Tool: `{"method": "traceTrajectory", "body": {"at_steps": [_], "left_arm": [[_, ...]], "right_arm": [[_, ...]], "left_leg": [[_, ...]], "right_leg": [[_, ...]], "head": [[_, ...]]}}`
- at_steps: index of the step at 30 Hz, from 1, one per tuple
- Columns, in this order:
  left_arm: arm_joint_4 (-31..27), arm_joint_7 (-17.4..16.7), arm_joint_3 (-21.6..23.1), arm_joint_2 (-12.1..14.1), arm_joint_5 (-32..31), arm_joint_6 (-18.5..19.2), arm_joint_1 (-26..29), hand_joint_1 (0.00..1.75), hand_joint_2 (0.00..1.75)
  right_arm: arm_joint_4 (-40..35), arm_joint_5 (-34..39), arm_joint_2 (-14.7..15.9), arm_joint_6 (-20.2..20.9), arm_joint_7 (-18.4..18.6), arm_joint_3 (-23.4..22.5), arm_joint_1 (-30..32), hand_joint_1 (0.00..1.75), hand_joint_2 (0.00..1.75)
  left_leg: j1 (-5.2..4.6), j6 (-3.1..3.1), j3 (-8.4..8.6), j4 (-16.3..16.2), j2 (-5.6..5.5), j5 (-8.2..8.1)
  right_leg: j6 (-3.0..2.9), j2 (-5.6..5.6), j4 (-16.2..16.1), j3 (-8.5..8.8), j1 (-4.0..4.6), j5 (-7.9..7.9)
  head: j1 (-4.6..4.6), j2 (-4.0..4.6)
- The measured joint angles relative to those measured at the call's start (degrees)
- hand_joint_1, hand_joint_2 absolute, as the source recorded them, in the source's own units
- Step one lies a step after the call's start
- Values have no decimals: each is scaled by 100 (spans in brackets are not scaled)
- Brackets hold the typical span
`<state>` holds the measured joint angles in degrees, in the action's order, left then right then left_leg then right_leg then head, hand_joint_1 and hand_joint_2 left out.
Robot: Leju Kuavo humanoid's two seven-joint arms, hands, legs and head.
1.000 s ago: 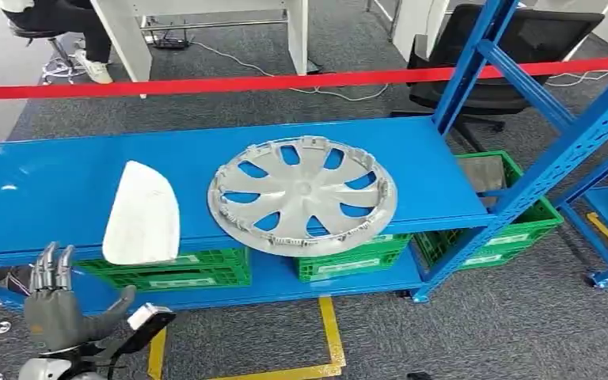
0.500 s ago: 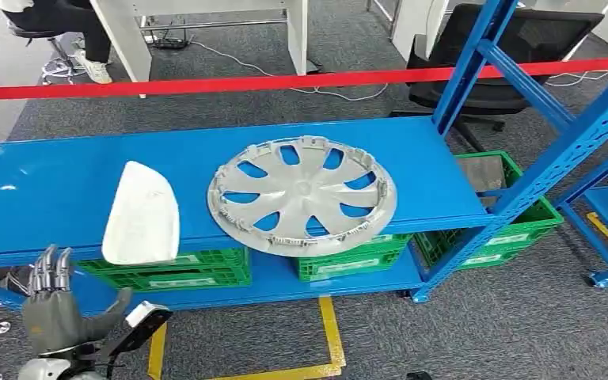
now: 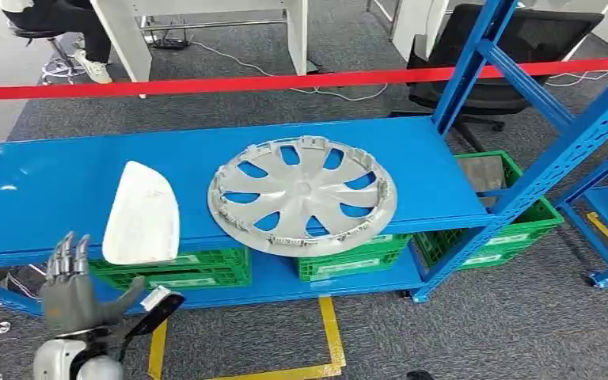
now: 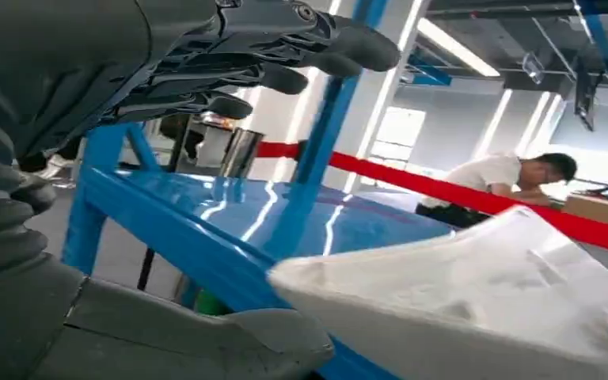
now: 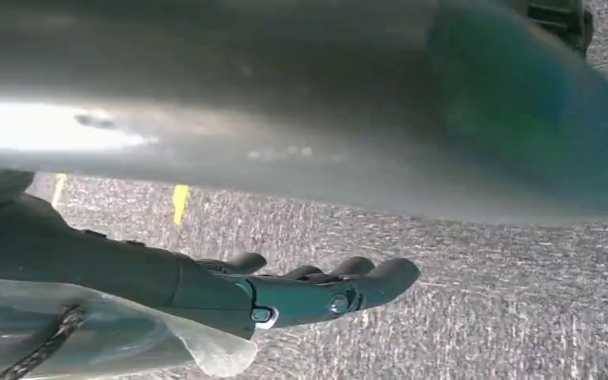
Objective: Take the parts from the cabinet and place them on the table.
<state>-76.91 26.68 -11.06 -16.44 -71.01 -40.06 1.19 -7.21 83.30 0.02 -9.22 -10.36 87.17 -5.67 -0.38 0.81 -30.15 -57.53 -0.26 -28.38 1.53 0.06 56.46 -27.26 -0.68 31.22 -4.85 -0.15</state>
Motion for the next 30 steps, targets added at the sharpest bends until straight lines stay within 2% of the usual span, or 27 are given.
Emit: {"method": "traceTrajectory", "body": {"at_steps": [6,9,24,30], "left_arm": [[752,-563,630,190,-371,0,-600,0,175],[1062,-715,870,247,-446,0,-851,0,175],[1794,-946,1418,393,-559,-2,-1292,0,175],[1960,-964,1482,393,-509,-2,-1401,0,175]], "right_arm": [[0,-59,48,74,9,96,-36,0,0],[0,-61,61,87,9,118,-36,0,0],[0,-114,103,166,-9,168,-42,0,0],[0,-138,105,175,-9,175,-44,0,0]], "left_leg": [[0,0,0,-1,0,1],[0,-1,-1,-1,0,2],[0,-1,-2,-1,0,2],[0,-1,-2,-1,0,3]], "right_leg": [[2,2,0,2,0,-3],[3,1,2,3,0,-4],[3,1,2,0,0,-3],[3,1,3,1,0,-4]], "head": [[0,0],[-2,0],[0,0],[-2,0]]}}
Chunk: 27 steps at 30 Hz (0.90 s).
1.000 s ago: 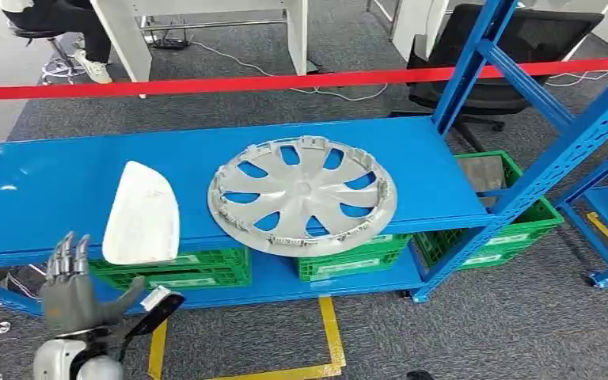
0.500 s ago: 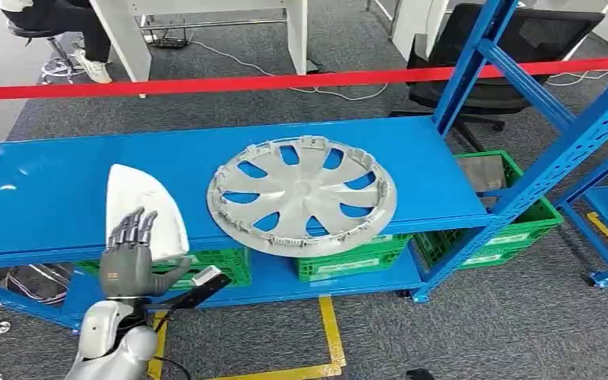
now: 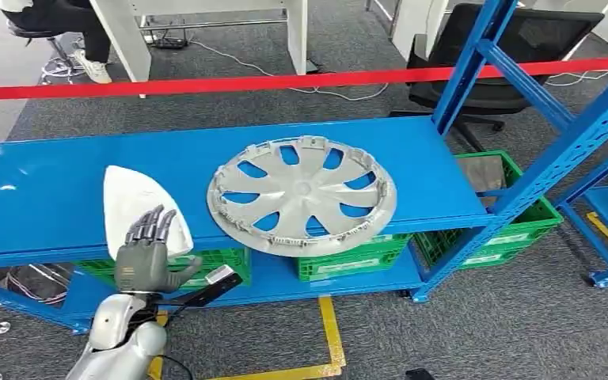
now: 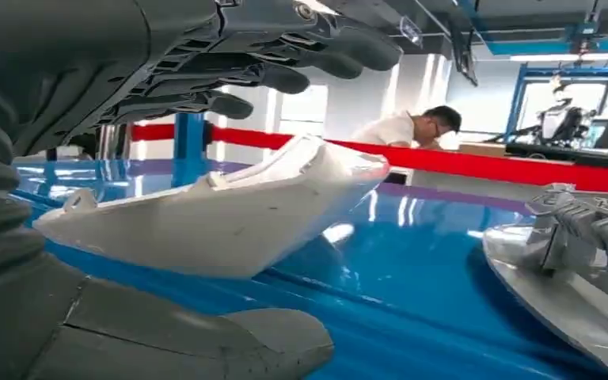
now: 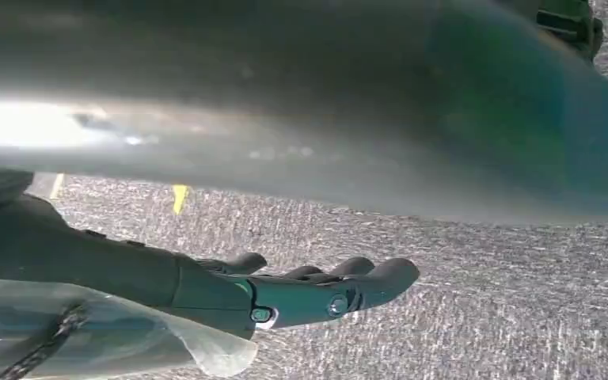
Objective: Take the parts from the cabinet and place them on the table.
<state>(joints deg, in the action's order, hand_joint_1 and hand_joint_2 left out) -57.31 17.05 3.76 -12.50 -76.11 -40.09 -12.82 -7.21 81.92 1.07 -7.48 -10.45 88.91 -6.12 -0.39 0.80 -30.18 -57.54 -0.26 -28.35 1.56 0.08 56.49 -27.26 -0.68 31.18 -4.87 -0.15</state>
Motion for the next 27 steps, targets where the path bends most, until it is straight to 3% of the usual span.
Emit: {"method": "traceTrajectory", "body": {"at_steps": [16,27], "left_arm": [[406,-6,17,53,227,-2,-97,0,175],[523,398,-446,90,551,-4,-1,0,175]], "right_arm": [[0,48,15,4,-2,2,0,0,0],[0,85,24,-2,-46,2,9,0,0]], "left_leg": [[0,0,-1,0,0,0],[0,0,-1,0,0,0]], "right_leg": [[0,0,2,0,0,0],[0,0,2,-1,0,0]], "head": [[2,0],[2,0]]}}
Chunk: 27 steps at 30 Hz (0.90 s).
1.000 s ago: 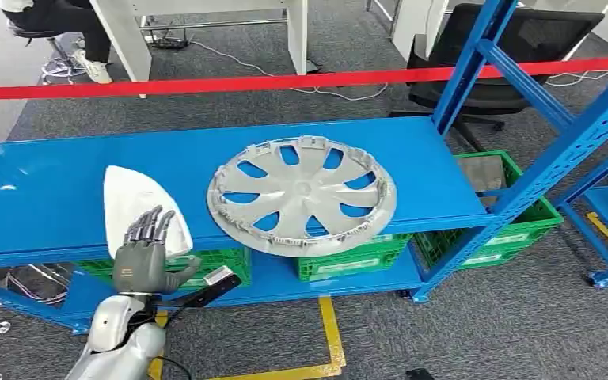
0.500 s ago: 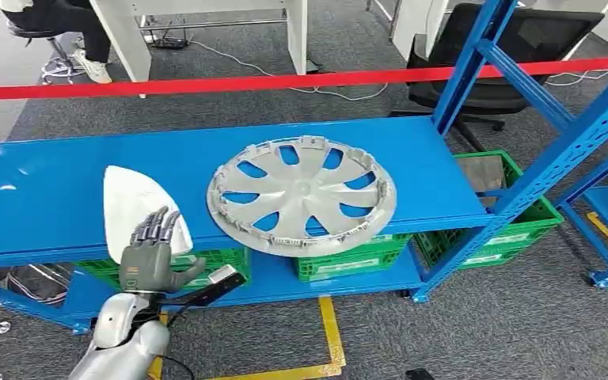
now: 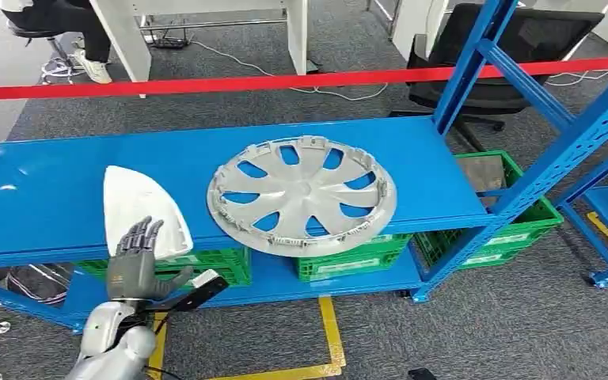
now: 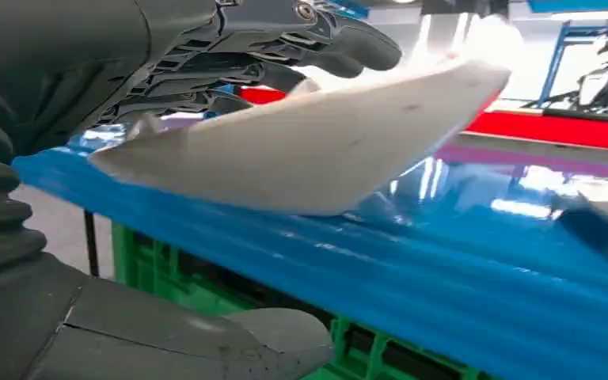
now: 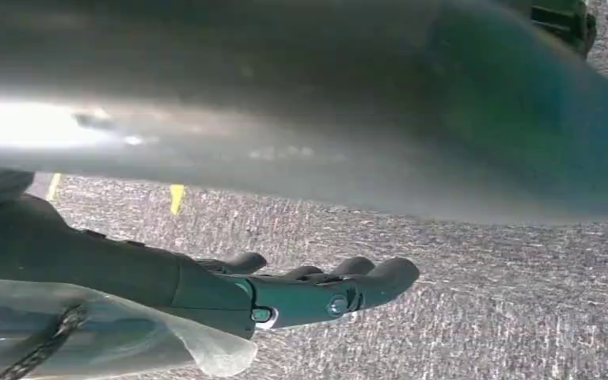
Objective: Take the parts from the cabinet and place them on the table.
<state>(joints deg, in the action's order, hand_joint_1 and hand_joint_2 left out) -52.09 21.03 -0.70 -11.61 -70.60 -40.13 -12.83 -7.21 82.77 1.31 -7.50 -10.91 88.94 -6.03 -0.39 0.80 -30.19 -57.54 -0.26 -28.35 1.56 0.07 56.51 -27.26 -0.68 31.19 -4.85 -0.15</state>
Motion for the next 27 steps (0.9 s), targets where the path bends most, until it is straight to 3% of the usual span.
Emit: {"method": "traceTrajectory", "body": {"at_steps": [3,4,5,6,7,27], "left_arm": [[0,33,-74,-13,15,0,39,0,175],[0,35,-79,-13,15,0,47,17,175],[0,44,-87,-15,28,0,53,119,175],[0,57,-100,-20,55,0,60,161,175],[0,70,-120,-22,79,0,66,175,175],[-256,280,-752,15,-87,-42,-11,175,175]], "right_arm": [[0,0,2,0,-2,0,1,0,0],[0,0,2,0,-2,0,2,0,0],[0,0,2,0,-2,0,1,0,0],[0,0,2,-2,0,0,1,0,0],[0,-9,2,-2,-2,0,3,0,0],[0,-186,2,0,-44,0,5,0,0]], "left_leg": [[0,0,0,0,0,0],[0,0,0,0,0,0],[0,0,0,0,0,0],[0,0,0,0,0,0],[0,0,0,0,0,0],[0,-5,4,0,0,5]], "right_leg": [[0,0,0,0,0,0],[0,0,0,0,0,0],[0,0,0,0,0,0],[0,0,0,0,0,0],[0,0,0,0,0,0],[0,-1,5,2,0,0]], "head": [[0,0],[-2,0],[-2,0],[0,0],[0,0],[0,0]]}}
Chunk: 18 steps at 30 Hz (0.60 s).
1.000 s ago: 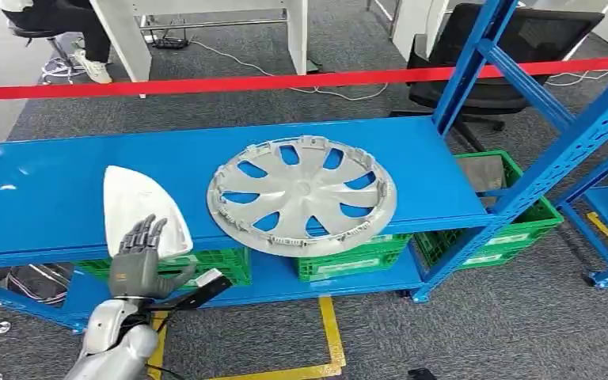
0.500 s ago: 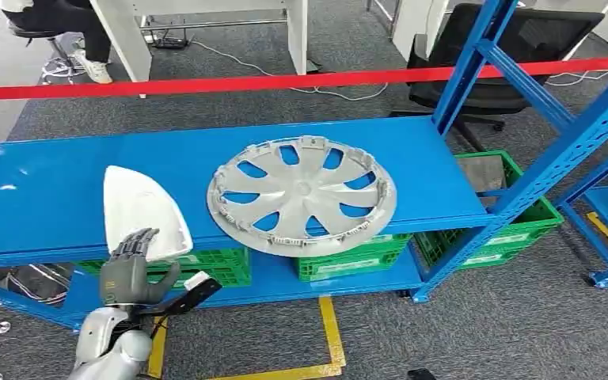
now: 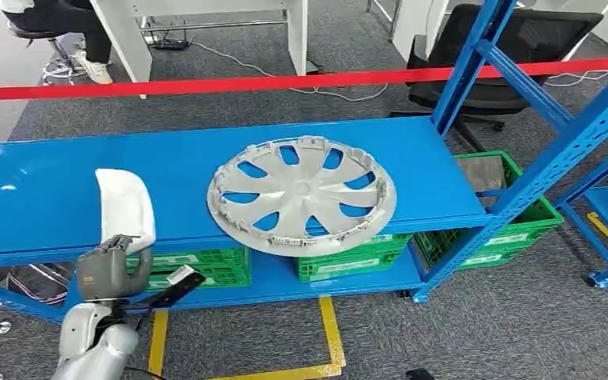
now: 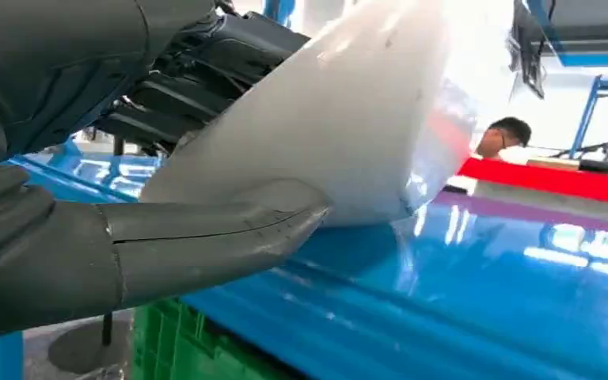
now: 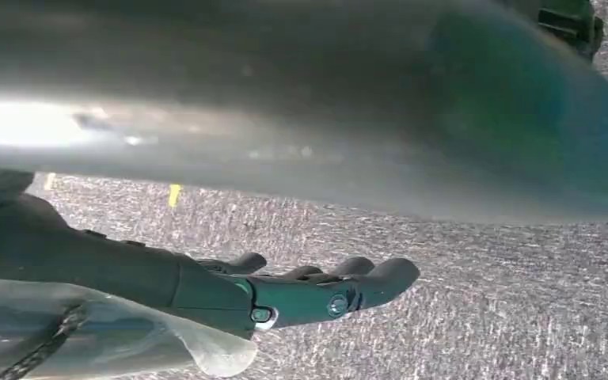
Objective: Take the parts from the cabinet and place them on the table.
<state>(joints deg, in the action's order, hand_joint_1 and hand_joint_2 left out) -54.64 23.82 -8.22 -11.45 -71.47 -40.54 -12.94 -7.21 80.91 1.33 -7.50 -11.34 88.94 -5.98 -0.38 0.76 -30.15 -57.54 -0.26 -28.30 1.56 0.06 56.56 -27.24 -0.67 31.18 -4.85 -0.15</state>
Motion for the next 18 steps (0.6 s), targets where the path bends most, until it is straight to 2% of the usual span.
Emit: {"method": "traceTrajectory", "body": {"at_steps": [5,18], "left_arm": [[-273,260,-186,-13,66,2,-20,175,175],[-474,293,-319,-31,77,4,-20,175,175]], "right_arm": [[0,-17,0,-2,-15,0,-1,0,0],[0,-20,0,-2,-15,0,-2,0,0]], "left_leg": [[0,-3,1,0,0,3],[0,-3,-1,0,0,3]], "right_leg": [[0,0,2,-1,0,-1],[0,0,2,-3,0,0]], "head": [[0,0],[0,0]]}}
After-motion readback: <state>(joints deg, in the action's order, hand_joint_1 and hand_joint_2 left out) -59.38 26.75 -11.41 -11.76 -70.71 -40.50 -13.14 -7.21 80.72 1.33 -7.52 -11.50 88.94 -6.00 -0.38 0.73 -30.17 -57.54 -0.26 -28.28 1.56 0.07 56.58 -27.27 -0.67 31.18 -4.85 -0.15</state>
